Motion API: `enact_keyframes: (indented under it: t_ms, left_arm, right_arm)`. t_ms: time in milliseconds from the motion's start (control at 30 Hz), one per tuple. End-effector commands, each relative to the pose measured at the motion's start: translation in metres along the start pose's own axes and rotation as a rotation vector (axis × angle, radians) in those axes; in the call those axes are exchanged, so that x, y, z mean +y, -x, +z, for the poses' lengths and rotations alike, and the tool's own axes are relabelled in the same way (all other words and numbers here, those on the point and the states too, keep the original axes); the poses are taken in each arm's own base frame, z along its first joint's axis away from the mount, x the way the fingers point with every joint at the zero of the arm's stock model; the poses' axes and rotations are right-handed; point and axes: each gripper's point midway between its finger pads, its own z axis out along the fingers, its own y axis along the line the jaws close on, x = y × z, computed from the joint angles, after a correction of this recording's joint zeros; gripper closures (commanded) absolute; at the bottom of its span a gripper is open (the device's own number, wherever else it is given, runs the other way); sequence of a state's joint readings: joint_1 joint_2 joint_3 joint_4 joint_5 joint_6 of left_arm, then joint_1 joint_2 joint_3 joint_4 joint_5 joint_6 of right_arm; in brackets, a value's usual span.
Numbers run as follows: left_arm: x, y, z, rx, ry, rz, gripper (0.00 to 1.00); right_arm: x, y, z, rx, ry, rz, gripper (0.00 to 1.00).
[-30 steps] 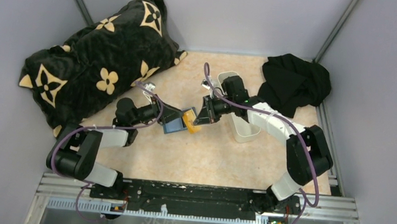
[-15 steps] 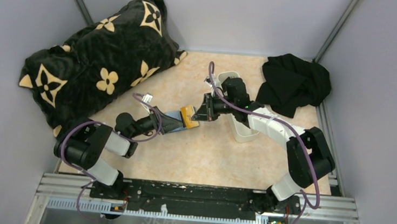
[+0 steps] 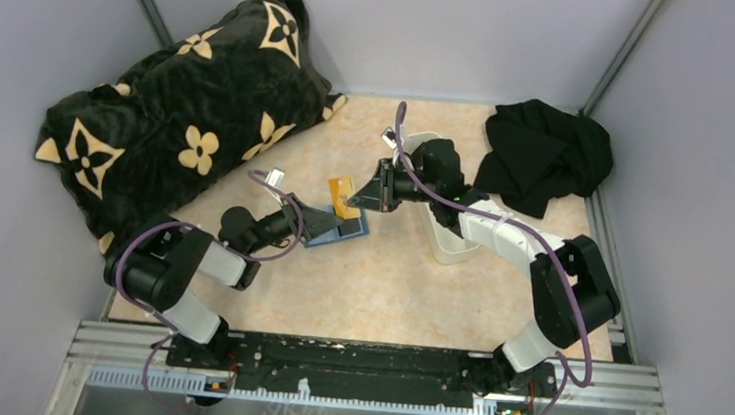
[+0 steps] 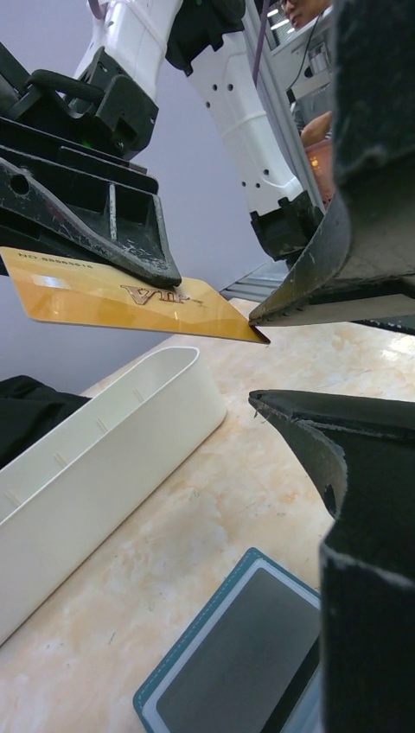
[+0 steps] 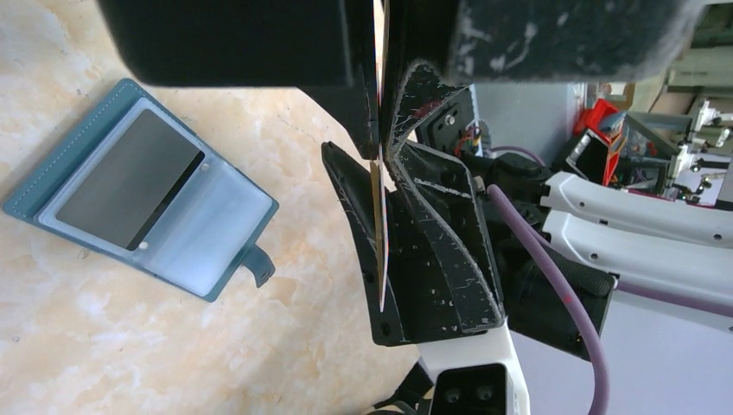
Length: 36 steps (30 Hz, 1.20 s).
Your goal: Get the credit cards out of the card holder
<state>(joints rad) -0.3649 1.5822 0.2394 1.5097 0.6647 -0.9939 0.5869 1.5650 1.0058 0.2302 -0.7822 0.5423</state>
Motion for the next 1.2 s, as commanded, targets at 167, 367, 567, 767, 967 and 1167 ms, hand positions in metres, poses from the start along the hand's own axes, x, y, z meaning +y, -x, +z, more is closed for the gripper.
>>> enact_keyframes:
  t_ms: [167,367,567,767,967,1167]
  left_arm:
    - [-0.061,0.035,0.005,-0.117,-0.242,0.198,0.67]
    - [-0.069,0.037,0.002,-0.123,-0.260,0.213,0.78]
    - [-0.077,0.038,0.000,-0.126,-0.282,0.227,1.00]
    - [-0.079,0.032,0.001,-0.080,-0.303,0.228,1.00]
    - [-0.088,0.023,-0.002,-0.019,-0.351,0.249,1.00]
    - [-0.093,0.010,-0.008,0.055,-0.386,0.255,1.00]
  right_arm:
    - [0.022,0.003,0.004,-0.009,0.097,-0.028,1.00]
    - [0.018,-0.002,0.005,0.003,0.090,-0.018,1.00]
    - [0.014,-0.007,0.008,0.016,0.091,-0.006,1.00]
    - [0.021,-0.004,0.007,0.011,0.119,-0.037,0.99]
    - [0.035,0.007,0.002,0.023,0.186,-0.083,0.73]
    - [0.037,0.023,-0.003,0.013,0.197,-0.118,0.67]
